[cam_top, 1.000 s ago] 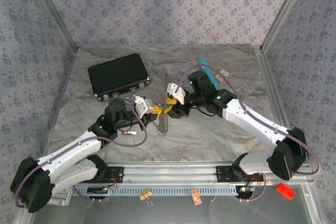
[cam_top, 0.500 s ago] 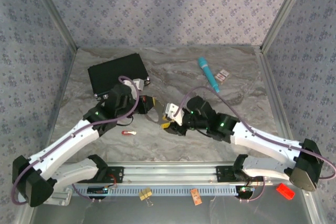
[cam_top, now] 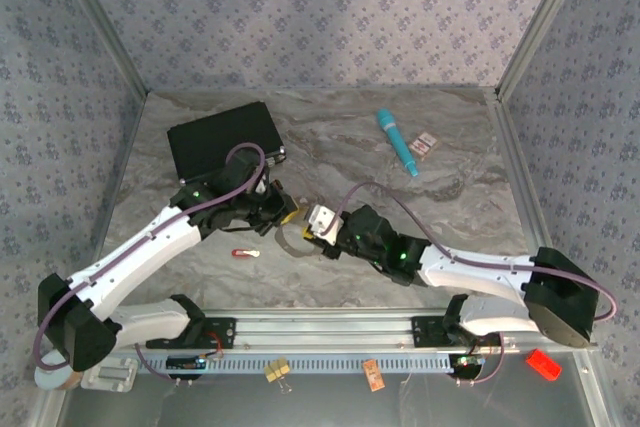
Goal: Put the keys on the keyring
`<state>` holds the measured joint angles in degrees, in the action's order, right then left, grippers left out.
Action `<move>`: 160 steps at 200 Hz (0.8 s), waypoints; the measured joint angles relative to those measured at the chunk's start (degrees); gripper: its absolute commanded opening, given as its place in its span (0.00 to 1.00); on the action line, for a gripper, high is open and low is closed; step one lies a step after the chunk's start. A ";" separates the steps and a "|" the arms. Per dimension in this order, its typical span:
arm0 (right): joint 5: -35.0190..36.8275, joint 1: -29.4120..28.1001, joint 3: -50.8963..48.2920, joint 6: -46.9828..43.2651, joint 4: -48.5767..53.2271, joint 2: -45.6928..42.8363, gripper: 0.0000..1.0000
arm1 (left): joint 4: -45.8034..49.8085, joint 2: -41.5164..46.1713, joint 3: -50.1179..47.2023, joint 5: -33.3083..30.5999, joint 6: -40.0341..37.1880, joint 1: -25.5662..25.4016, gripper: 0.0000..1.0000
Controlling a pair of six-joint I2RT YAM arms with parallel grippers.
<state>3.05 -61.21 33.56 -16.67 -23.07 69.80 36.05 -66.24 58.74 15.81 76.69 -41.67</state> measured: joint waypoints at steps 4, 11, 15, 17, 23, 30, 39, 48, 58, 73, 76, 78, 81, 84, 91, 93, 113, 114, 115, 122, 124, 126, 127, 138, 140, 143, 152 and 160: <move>0.44 -0.26 0.00 -0.42 -0.46 0.22 0.29 | 0.24 0.00 0.00 0.20 1.01 -0.04 0.00; 1.05 -0.70 0.00 -1.14 -1.27 0.59 0.30 | 0.59 0.02 0.00 0.59 2.51 -0.13 0.00; 1.38 -0.92 0.00 -1.64 -1.66 0.76 0.30 | 0.70 0.02 0.00 0.79 3.21 -0.13 0.00; 1.55 -1.07 0.00 -1.88 -1.90 0.90 0.30 | 0.72 0.02 0.00 0.94 3.67 -0.13 0.00; 2.08 -1.44 0.00 -2.56 -2.38 1.25 0.30 | 0.92 0.02 0.00 1.38 4.81 -0.13 0.00; 2.51 -1.86 0.00 -3.45 -2.97 1.73 0.31 | 1.14 0.02 -0.02 1.75 6.19 -0.13 0.00; 2.89 -2.29 0.00 -4.48 -3.52 2.32 0.31 | 1.46 0.02 -0.07 2.29 7.65 -0.13 0.00; 3.32 -2.69 0.00 -5.60 -3.98 2.97 0.31 | 1.90 0.02 -0.07 2.86 8.87 -0.13 0.00; 3.89 -3.08 0.00 -6.78 -4.35 3.67 0.31 | 2.40 0.02 -0.07 3.28 9.94 -0.13 0.00; 4.85 -3.54 0.00 -8.07 -4.74 4.39 0.30 | 3.26 0.02 -0.07 4.13 11.04 -0.13 0.00; 5.01 -3.61 -0.02 -8.28 -4.85 4.48 0.30 | 3.43 0.02 -0.11 4.37 11.23 -0.13 0.00; 5.16 -3.65 -0.04 -8.39 -4.92 4.52 0.30 | 3.50 0.02 -0.13 4.42 11.37 -0.13 0.00; 5.25 -3.72 -0.07 -8.52 -5.05 4.57 0.29 | 3.65 0.07 -0.17 4.61 11.54 -0.13 0.00; 5.38 -3.72 -0.15 -8.74 -5.16 4.57 0.29 | 3.80 0.11 -0.28 4.79 11.85 -0.13 0.00; 5.62 -3.76 -0.42 -8.94 -5.75 4.57 0.29 | 4.11 0.24 -0.59 5.22 12.41 -0.15 0.00; 5.68 -3.80 -0.50 -9.01 -5.90 4.57 0.29 | 4.17 0.26 -0.74 5.38 12.50 -0.15 0.00; 6.21 -3.82 -1.73 -9.44 -6.97 4.55 0.28 | 3.96 1.81 -2.67 6.29 15.08 -0.33 0.00; 6.21 -3.82 -1.79 -9.44 -6.99 4.55 0.28 | 3.91 1.90 -2.75 6.34 15.17 -0.35 0.00; 6.23 -3.82 -1.90 -9.49 -7.02 4.55 0.28 | 3.89 1.99 -2.84 6.36 15.28 -0.37 0.00; 6.21 -3.82 -2.40 -9.55 -7.21 4.48 0.28 | 3.76 2.86 -3.74 6.75 16.35 -0.52 0.00; 6.19 -3.82 -2.51 -9.55 -7.21 4.46 0.28 | 3.74 3.13 -4.00 6.95 16.65 -0.52 0.00; 6.19 -3.82 -2.67 -9.55 -7.21 4.44 0.28 | 3.74 3.28 -4.15 6.99 16.81 -0.52 0.00; 6.19 -3.82 -2.71 -9.55 -7.21 4.44 0.28 | 3.72 3.41 -4.31 7.10 17.03 -0.52 0.00; 6.14 -3.82 -3.32 -9.53 -7.21 4.24 0.27 | 3.72 4.15 -5.05 7.56 17.94 -0.76 0.00; 6.14 -3.82 -3.34 -9.53 -7.21 4.22 0.27 | 3.72 4.24 -5.16 7.58 17.99 -0.76 0.00; 6.12 -3.82 -3.45 -9.53 -7.21 4.20 0.27 | 3.69 4.31 -5.29 7.58 18.29 -0.79 0.00; 5.97 -3.82 -3.54 -9.53 -7.23 4.11 0.26 | 3.69 4.33 -5.46 7.76 18.80 -0.83 0.00; 5.84 -3.82 -3.58 -9.53 -7.45 4.07 0.24 | 3.65 4.31 -5.62 7.87 19.17 -0.83 0.00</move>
<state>8.88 -65.04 29.98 -26.20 -30.52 73.87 39.70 -61.93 53.12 23.68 95.85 -42.50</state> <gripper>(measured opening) 0.259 0.044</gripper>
